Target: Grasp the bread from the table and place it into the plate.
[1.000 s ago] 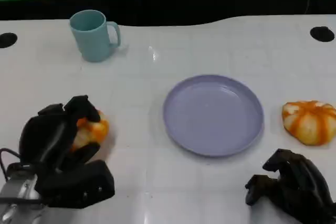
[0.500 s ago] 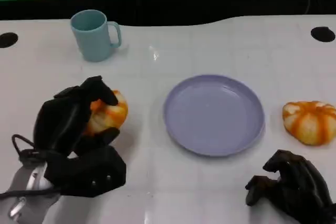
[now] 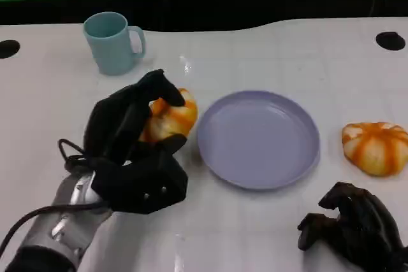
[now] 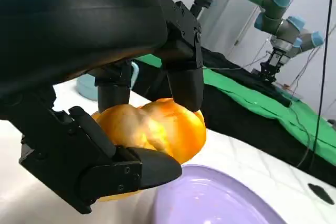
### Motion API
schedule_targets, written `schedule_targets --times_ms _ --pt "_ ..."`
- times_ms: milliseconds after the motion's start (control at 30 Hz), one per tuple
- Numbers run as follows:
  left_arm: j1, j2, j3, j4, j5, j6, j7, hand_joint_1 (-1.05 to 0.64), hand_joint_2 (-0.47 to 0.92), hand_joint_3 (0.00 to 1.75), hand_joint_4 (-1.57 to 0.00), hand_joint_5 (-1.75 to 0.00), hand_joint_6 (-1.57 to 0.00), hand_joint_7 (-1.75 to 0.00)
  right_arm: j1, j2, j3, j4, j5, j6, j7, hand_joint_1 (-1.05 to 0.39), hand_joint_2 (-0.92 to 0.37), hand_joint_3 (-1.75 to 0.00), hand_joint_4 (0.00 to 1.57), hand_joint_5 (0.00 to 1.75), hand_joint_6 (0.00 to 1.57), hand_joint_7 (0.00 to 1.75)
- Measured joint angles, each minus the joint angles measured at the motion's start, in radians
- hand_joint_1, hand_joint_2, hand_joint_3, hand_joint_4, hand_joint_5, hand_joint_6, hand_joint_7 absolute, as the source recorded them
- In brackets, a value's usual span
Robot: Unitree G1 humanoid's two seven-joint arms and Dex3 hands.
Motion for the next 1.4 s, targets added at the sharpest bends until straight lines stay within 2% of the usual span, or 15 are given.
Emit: schedule_targets --times_ms 333,467,733,933,1133,1167,1200,1233,1267,1300,1367,1400 --pt "-0.141 -0.095 -0.045 0.172 0.012 -0.079 0.007 -0.25 0.5 1.09 -0.84 -1.75 -0.6 -1.75 0.0 0.0 0.001 0.002 0.0 -0.005 0.001 -1.04 -0.73 0.0 1.57 0.71 1.57 0.35" --pt "-0.2 -0.123 -0.073 0.238 0.037 -0.111 0.027 -0.26 0.45 1.2 -0.88 -1.75 -0.62 -1.75 0.001 0.0 0.002 -0.001 0.0 -0.007 0.001 -1.03 -0.73 0.0 1.57 0.7 1.57 0.33" --pt "-0.296 -0.189 -0.128 0.383 0.072 -0.125 0.07 -0.29 0.42 1.25 -0.94 -1.75 -0.66 -1.75 0.004 0.001 0.002 -0.004 0.001 -0.006 0.002 -1.02 -0.73 0.0 1.57 0.69 1.57 0.31" --pt "-0.359 -0.224 -0.173 0.448 0.115 -0.058 0.087 -0.3 0.46 1.21 -0.96 -1.75 -0.65 -1.75 0.007 0.001 0.002 -0.014 0.001 -0.006 0.01 -1.02 -0.73 0.0 1.57 0.69 1.57 0.33" --pt "-0.397 -0.247 -0.222 0.493 0.147 -0.003 0.091 -0.28 0.58 1.09 -0.93 -1.75 -0.61 -1.73 0.014 0.002 0.004 -0.023 0.0 -0.006 0.01 -1.03 -0.73 0.0 1.57 0.69 1.57 0.33" --pt "-0.398 -0.251 -0.225 0.496 0.147 -0.001 0.088 -0.29 0.66 0.91 -0.79 -1.75 -0.62 -1.38 0.014 0.003 0.004 -0.024 0.0 -0.006 0.01 -1.03 -0.74 -0.01 1.57 0.69 1.57 0.32" --pt "-0.4 -0.254 -0.229 0.501 0.147 0.003 0.077 -0.29 0.7 0.84 -0.76 -1.75 -0.64 -1.26 0.015 0.003 0.004 -0.024 0.0 -0.006 0.01 -1.03 -0.74 -0.01 1.57 0.69 1.57 0.32" --pt "-0.403 -0.257 -0.233 0.506 0.146 0.01 0.062 -0.32 0.82 0.61 -0.61 -1.75 -0.62 -0.91 0.015 0.003 0.005 -0.024 0.0 -0.007 0.01 -1.02 -0.75 -0.01 1.57 0.69 1.57 0.31" --pt "-0.409 -0.258 -0.24 0.511 0.148 0.019 0.048 -0.33 0.87 0.51 -0.56 -1.75 -0.62 -0.76 0.015 0.003 0.005 -0.024 0.0 -0.007 0.01 -1.01 -0.75 -0.01 1.57 0.69 1.57 0.31" --pt "-0.415 -0.259 -0.248 0.515 0.155 0.032 0.03 -0.35 0.9 0.44 -0.47 -1.74 -0.54 -0.55 0.016 0.004 0.005 -0.024 0.0 -0.009 0.011 -1.01 -0.75 -0.01 1.57 0.69 1.57 0.31" --pt "-0.423 -0.26 -0.267 0.519 0.167 0.057 0.004 -0.4 0.92 0.37 -0.33 -1.65 -0.36 -0.33 0.018 0.004 0.006 -0.024 0.0 -0.01 0.011 -1.02 -0.74 0.0 1.57 0.69 1.57 0.31" --pt "-0.425 -0.261 -0.276 0.52 0.171 0.071 -0.012 -0.42 0.92 0.35 -0.29 -1.59 -0.32 -0.27 0.019 0.004 0.006 -0.025 0.0 -0.01 0.011 -1.02 -0.74 0.0 1.57 0.69 1.57 0.31"
